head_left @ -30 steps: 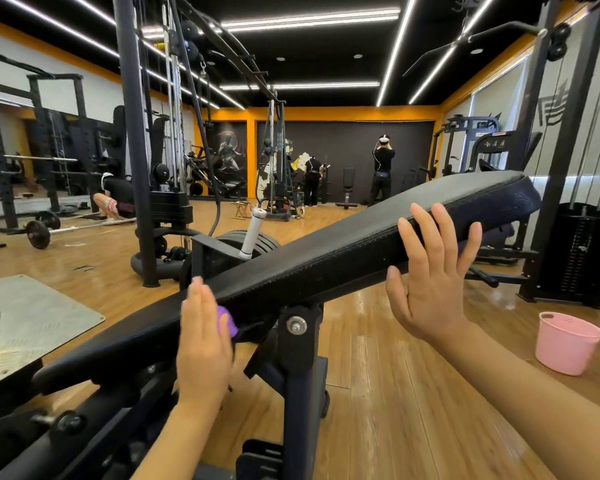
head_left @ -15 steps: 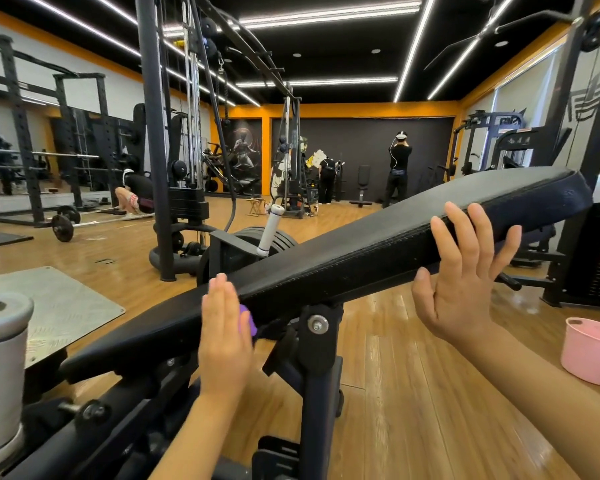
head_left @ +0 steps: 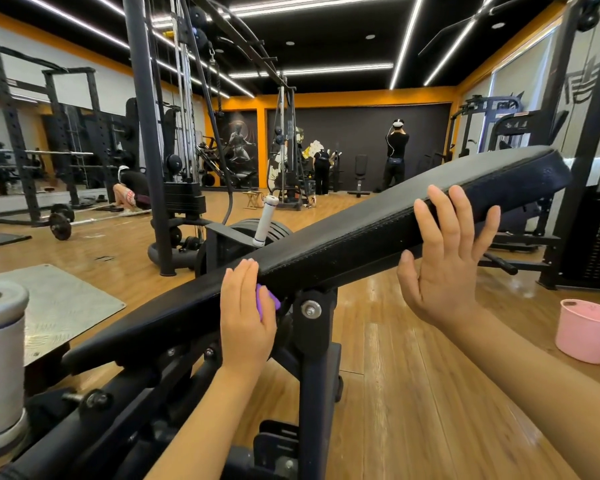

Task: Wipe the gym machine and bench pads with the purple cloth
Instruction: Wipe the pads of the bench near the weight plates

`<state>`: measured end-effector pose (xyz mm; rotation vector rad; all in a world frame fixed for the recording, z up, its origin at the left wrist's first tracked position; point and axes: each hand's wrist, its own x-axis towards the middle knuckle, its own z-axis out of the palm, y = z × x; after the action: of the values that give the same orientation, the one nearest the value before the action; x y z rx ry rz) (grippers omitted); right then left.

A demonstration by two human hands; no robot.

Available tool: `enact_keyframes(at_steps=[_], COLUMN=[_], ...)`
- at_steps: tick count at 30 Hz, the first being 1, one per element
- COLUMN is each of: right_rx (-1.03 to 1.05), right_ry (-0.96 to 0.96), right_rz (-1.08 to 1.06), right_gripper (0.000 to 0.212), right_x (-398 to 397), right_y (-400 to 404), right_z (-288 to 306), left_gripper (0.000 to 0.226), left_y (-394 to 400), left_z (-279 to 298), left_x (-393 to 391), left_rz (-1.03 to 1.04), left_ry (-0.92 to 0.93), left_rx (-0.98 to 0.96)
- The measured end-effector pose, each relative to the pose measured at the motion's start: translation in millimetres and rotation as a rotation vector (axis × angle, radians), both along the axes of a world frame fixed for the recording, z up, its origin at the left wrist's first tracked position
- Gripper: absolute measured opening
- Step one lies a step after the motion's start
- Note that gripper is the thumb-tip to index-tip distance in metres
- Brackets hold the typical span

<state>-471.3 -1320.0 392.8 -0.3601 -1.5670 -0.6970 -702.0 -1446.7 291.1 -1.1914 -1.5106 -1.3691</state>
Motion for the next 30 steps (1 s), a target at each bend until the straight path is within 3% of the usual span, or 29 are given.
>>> enact_keyframes(at_steps=[5, 9, 12, 14, 17, 20, 26, 30], right_rx=[-0.023, -0.055, -0.023, 0.004, -0.011, 0.031, 0.125, 0.128], right_ry=[-0.038, -0.044, -0.191, -0.334, -0.372, -0.377, -0.365, -0.347], right_rz=[-0.006, -0.002, 0.005, 0.003, -0.036, -0.079, -0.124, -0.108], right_gripper=[0.053, 0.052, 0.051, 0.049, 0.041, 0.037, 0.038, 0.037], right_x=[5, 7, 2, -14, -45, -58, -59, -60], right_y=[-1, -6, -22, -37, -53, -51, -40, -40], right_z=[0, 0, -1, 0, -1, -4, -6, -7], left_gripper=[0.043, 0.043, 0.04, 0.038, 0.038, 0.042, 0.05, 0.045], left_y=[-12, -30, -36, -33, -35, -49, -49, -37], left_z=[-4, -15, -22, -27, -33, -49, -54, -42], left_x=[-8, -35, -44, -52, -64, -77, -80, -71], left_rz=[0.065, 0.171, 0.235, 0.188, 0.063, 0.163, 0.137, 0.166], left_ry=[0.082, 0.024, 0.083, 0.057, -0.084, -0.018, -0.381, -0.752], left_rx=[-0.024, -0.06, -0.08, -0.089, -0.089, -0.168, -0.037, 0.206])
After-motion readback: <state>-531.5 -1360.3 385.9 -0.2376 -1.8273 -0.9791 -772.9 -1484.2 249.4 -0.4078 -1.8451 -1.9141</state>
